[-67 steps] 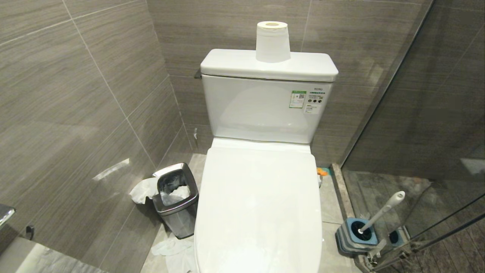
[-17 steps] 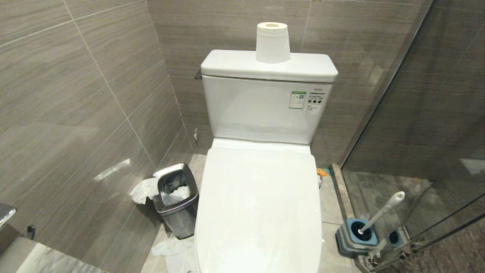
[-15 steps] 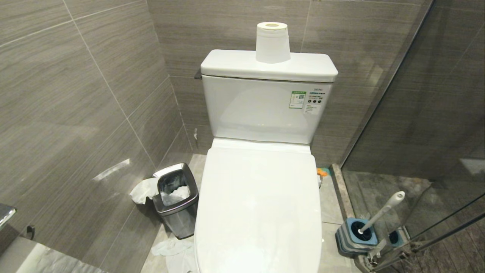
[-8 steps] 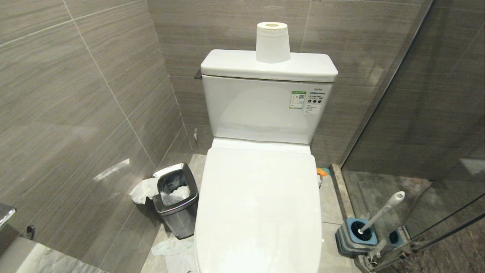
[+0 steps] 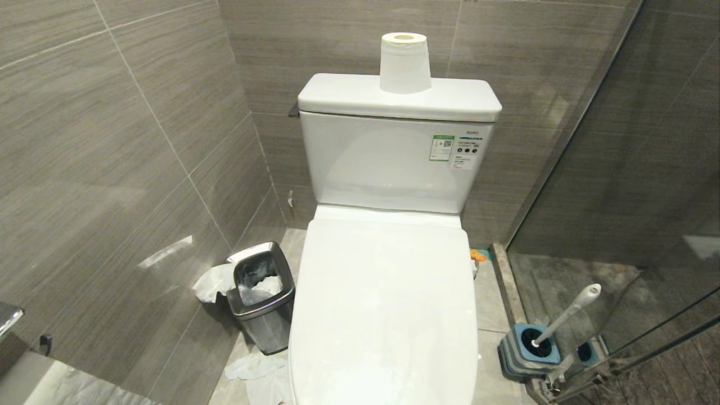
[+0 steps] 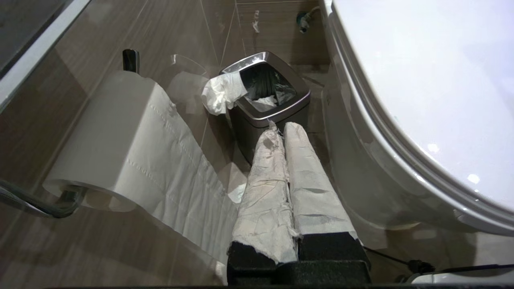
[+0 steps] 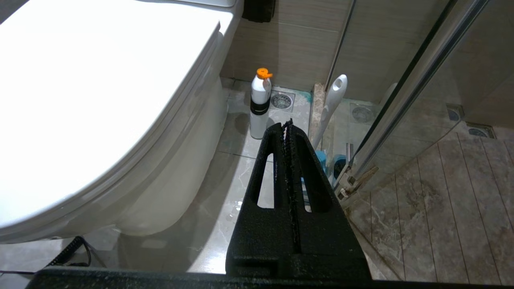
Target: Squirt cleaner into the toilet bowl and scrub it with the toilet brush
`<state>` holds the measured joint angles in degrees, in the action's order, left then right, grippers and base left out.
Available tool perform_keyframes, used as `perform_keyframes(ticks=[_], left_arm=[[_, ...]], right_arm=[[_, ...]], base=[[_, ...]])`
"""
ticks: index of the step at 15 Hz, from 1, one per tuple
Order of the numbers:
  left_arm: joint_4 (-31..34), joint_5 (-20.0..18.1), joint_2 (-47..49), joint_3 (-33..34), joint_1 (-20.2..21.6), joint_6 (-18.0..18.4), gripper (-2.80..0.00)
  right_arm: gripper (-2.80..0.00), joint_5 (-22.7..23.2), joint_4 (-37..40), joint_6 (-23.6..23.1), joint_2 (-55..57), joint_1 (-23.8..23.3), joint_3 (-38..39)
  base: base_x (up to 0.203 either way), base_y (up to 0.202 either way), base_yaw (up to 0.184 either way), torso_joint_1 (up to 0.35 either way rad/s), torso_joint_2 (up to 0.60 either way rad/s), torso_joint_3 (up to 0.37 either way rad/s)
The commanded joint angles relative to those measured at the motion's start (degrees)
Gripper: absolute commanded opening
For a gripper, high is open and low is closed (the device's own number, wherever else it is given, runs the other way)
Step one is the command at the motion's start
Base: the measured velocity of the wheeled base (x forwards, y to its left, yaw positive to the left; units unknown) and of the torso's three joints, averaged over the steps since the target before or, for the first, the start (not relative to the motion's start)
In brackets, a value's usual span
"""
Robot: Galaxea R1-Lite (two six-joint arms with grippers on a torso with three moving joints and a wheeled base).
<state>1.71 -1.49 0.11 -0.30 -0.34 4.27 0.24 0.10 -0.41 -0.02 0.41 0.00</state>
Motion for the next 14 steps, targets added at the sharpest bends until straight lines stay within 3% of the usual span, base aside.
perform_keyframes(ticks=[1,3,14], left_arm=[[-0.1,0.0,0.0,0.0,0.0,-1.6,-2.80],[-0.1,0.1,0.0,0.0,0.0,-3.0,-2.80],[-0.1,0.1,0.0,0.0,0.0,-3.0,-2.80]], right_arm=[[-2.80,0.0,0.0,0.0,0.0,0.0,0.0],[-2.80,0.1,0.0,0.0,0.0,0.0,0.0],[-2.80,0.0,0.0,0.0,0.0,0.0,0.0]], base=[[0.000,0.000,0.000,0.000,0.00,0.000],[0.000,0.000,0.000,0.000,0.00,0.000],[0.000,0.000,0.000,0.000,0.00,0.000]])
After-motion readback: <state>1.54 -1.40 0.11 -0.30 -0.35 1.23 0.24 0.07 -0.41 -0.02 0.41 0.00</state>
